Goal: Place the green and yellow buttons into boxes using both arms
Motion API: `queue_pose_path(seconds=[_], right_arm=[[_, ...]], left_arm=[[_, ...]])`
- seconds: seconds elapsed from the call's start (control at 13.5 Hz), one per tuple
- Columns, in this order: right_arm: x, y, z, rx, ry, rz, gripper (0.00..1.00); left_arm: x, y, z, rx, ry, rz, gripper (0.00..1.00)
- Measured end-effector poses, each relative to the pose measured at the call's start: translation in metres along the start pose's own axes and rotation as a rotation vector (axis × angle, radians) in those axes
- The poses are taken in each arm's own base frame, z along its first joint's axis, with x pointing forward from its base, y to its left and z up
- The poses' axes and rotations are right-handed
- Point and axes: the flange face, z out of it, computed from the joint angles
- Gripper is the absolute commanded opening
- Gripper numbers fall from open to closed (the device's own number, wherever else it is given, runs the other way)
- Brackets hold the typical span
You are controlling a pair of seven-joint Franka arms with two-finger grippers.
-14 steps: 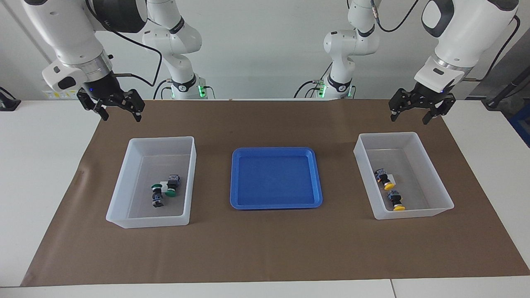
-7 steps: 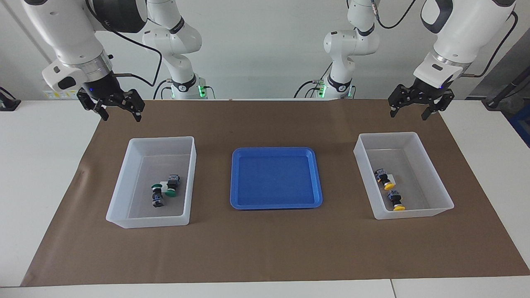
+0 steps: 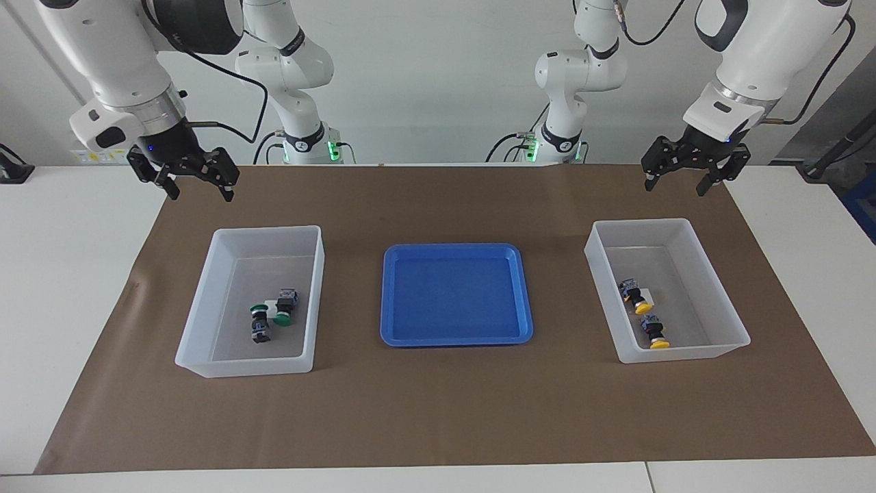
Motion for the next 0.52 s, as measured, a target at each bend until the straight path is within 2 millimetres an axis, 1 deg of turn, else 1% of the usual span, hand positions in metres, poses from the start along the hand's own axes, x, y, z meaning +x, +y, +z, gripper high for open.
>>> queue_pose_path(seconds=[0.52], right_arm=[[0.0000,0.0000,0.0000,0.000,0.000,0.000,1.00]], left_arm=[[-0.0038,-0.0014,-0.0015,-0.001,-0.008,-0.004,1.00]])
